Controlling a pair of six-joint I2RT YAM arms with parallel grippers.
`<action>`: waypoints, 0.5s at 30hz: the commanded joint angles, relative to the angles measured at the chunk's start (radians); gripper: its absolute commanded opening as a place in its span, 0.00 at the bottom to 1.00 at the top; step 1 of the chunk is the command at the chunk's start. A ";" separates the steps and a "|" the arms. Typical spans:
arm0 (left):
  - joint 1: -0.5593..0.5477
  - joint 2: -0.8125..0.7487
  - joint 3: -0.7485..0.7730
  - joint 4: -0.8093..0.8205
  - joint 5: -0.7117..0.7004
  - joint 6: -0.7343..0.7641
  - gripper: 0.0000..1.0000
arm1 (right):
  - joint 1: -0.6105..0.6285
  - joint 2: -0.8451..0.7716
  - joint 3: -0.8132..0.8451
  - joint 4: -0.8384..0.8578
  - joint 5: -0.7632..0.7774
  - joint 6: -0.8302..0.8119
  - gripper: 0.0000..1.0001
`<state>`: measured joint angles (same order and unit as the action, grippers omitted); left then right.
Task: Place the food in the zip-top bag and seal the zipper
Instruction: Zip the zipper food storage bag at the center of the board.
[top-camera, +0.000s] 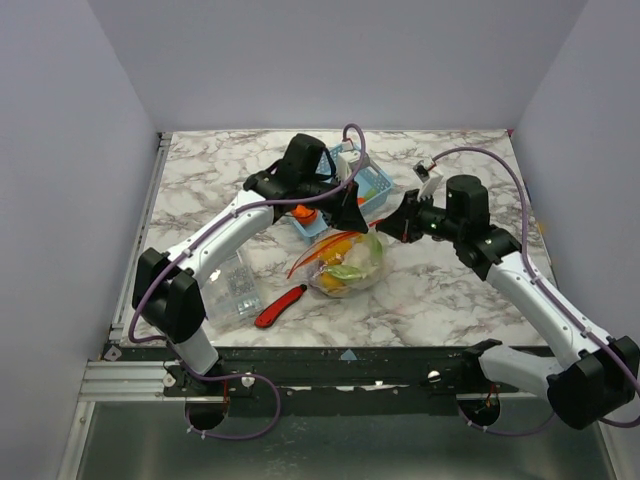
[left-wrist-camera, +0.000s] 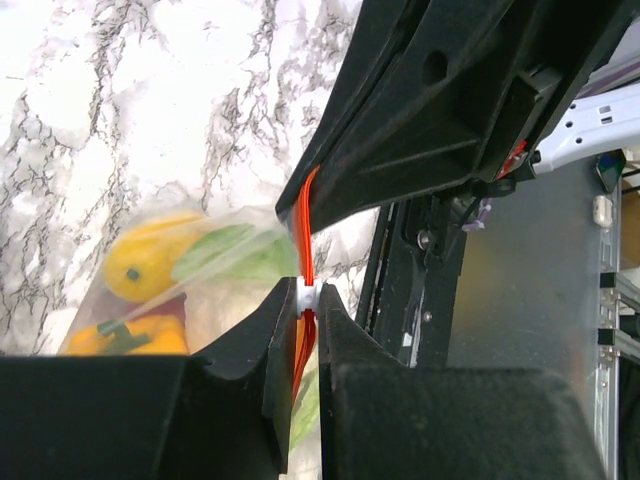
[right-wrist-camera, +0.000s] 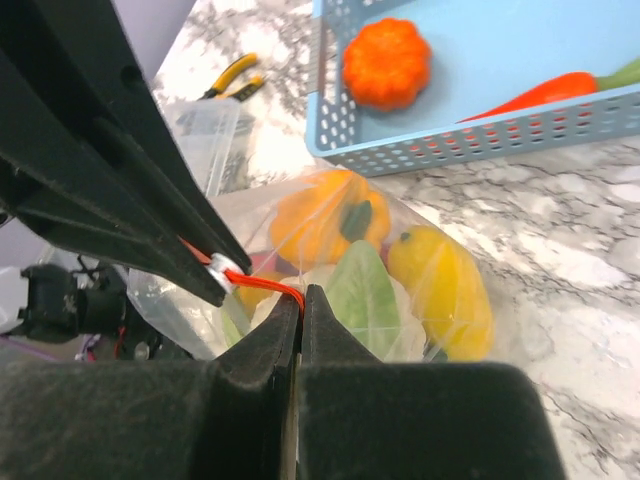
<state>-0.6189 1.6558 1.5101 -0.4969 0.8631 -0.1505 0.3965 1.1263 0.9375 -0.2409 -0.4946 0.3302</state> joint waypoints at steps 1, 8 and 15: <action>-0.006 -0.084 -0.034 -0.103 -0.012 -0.008 0.10 | -0.022 -0.058 -0.010 0.079 0.302 0.058 0.00; -0.007 -0.156 -0.095 -0.131 -0.049 0.002 0.10 | -0.021 -0.082 -0.021 0.042 0.466 0.052 0.00; -0.007 -0.217 -0.151 -0.150 -0.074 0.009 0.10 | -0.021 -0.080 -0.036 0.024 0.573 0.046 0.00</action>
<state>-0.6220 1.5074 1.3949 -0.5419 0.7776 -0.1471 0.4000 1.0538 0.9180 -0.2405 -0.1493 0.3931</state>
